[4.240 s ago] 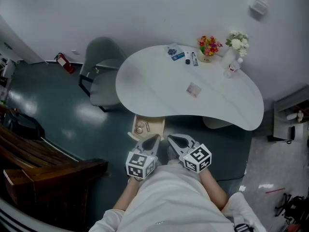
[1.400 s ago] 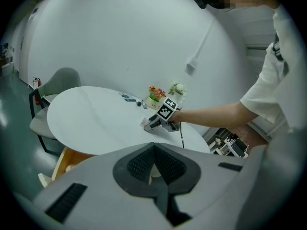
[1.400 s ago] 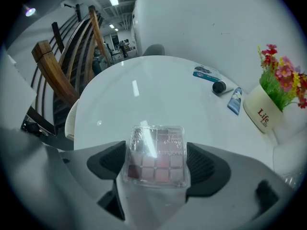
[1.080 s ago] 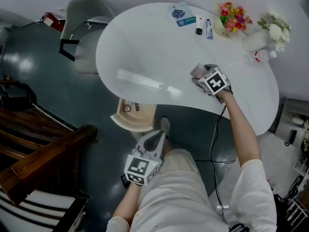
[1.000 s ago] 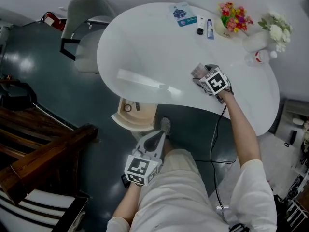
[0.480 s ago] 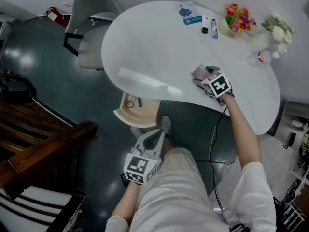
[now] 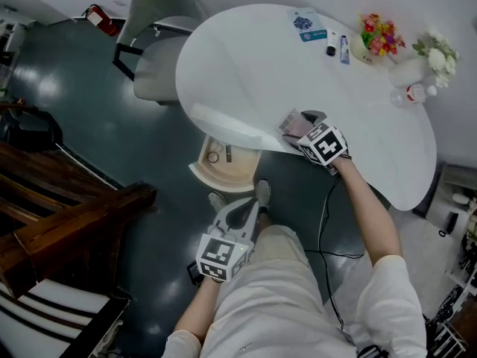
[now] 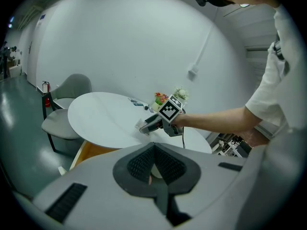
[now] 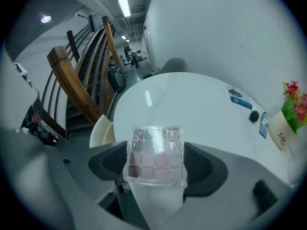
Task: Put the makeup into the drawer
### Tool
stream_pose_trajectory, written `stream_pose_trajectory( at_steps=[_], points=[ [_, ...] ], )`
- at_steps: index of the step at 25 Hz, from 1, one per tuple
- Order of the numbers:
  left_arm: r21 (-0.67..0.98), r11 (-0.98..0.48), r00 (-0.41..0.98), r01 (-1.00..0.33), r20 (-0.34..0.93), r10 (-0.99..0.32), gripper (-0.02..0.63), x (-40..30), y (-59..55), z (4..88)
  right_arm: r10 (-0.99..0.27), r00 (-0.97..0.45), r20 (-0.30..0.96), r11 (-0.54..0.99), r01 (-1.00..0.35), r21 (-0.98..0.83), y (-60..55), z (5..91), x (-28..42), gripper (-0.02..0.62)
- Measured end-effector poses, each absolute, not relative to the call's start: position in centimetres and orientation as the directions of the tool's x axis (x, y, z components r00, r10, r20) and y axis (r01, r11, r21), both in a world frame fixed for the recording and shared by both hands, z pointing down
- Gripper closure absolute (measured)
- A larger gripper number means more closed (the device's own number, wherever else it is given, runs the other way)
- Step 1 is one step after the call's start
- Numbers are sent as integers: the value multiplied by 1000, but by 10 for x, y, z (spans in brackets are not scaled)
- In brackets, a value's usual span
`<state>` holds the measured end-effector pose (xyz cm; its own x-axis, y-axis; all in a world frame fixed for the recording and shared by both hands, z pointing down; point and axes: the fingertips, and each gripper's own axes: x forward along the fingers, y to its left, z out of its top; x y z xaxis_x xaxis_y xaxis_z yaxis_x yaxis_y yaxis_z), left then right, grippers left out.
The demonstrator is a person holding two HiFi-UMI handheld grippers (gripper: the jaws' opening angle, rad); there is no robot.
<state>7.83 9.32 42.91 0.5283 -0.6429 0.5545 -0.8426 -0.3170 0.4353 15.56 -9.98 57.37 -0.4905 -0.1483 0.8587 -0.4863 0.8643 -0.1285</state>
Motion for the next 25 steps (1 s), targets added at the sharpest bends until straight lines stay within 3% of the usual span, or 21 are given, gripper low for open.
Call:
stream_pose_trajectory(
  at_steps=[12, 25],
  points=[
    [431, -318, 523, -845, 537, -661, 597, 5, 111, 421, -56, -570, 820, 903, -380, -202, -9, 555, 41, 216],
    [436, -368, 567, -821, 550, -613, 597, -69, 118, 444, 17, -536, 844, 905, -350, -240, 66, 604, -31, 216]
  ],
)
